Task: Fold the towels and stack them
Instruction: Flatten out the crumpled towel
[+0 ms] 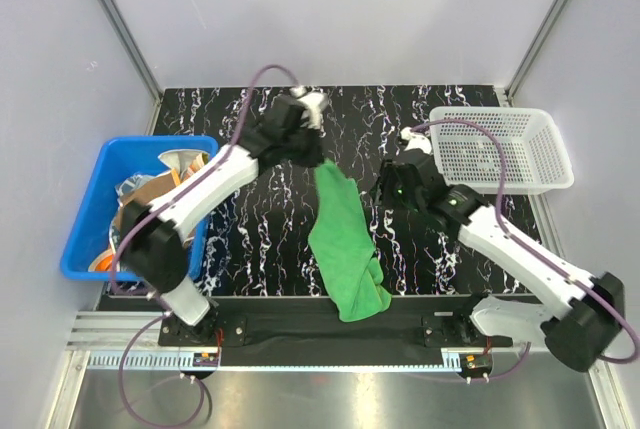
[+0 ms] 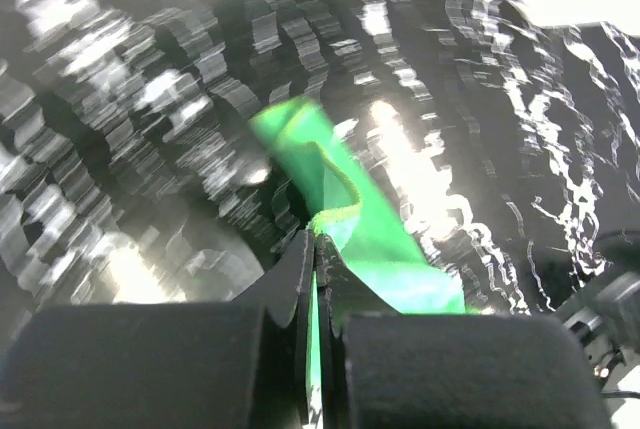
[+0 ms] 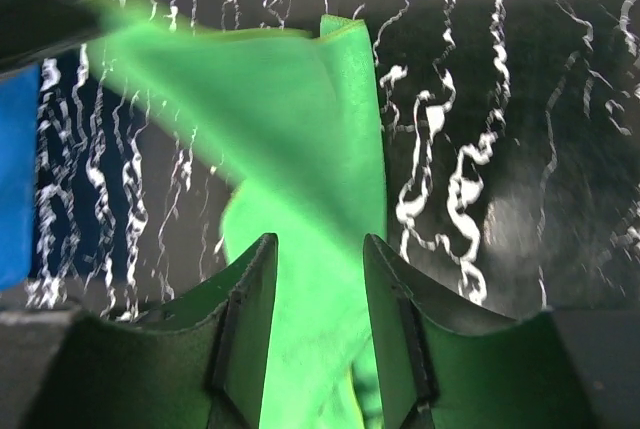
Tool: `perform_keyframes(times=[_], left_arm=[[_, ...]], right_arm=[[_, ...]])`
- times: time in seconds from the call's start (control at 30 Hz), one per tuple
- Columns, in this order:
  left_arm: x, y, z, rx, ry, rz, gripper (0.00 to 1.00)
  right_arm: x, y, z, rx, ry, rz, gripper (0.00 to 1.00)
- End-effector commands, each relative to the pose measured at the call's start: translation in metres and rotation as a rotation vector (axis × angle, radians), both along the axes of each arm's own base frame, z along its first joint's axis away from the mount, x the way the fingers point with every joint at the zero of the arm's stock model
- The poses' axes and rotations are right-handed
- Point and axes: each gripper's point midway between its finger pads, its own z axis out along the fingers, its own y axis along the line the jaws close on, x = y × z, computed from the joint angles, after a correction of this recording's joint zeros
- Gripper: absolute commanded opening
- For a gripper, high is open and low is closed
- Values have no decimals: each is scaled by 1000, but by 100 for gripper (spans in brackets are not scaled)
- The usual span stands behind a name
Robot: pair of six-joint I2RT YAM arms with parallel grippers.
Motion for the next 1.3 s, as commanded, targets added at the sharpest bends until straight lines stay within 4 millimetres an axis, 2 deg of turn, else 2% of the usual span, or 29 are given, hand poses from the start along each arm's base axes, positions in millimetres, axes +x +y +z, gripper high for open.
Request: perform_keyframes(times=[0.0,0.03,0.07,0.1,0.13,0.17,0.2,0.3,0.4,0.43,0.47,0.53,0.63,0.73,0.87,0.97,1.0,1.27], left_arm=[[-3,68,-52,82,149,230,0],[-5,78,-54,79,155,255,0],[-13,89,-73,93,198,276,0],[-11,100,-77,95,210,302,0],[-13,105,-84,106,223,313,0],[-17,112,-93,126,246,329,0],[-18,118,-99,144,262,349,0],[-25,129,-119,195,311,373,0],[-26,136,-129,224,324,400,0],[-25,142,-131,247,317,424,0],[-27,146,-132,267,326,445,0],[-28,163,-135,331,321,511,0],[-25,191,-127,428,268,616,0],[-30,208,-116,478,245,668,0],[-39,209,-123,491,288,653,0],[-48,212,-134,523,329,639,0],[-49,213,-136,532,335,641,0],[-52,211,-143,524,352,628,0]], right_arm=[[39,24,10,48,-64,28,47],[49,29,-7,18,-34,43,47],[60,34,-7,42,-34,65,47],[67,37,-12,33,-28,86,47],[75,41,-36,5,22,97,47],[85,46,-34,16,23,117,47],[91,49,-41,-9,24,149,47],[111,62,-71,-59,82,184,46],[132,66,-94,-90,118,191,45],[136,66,-109,-101,142,192,44],[143,69,-106,-83,139,208,44],[153,68,-119,-77,170,237,44],[147,67,-132,-78,211,284,47],[139,75,-130,-33,210,329,49],[137,87,-125,30,195,380,52],[138,99,-135,64,230,409,52],[138,101,-145,69,255,413,52],[139,134,-147,215,267,525,51]])
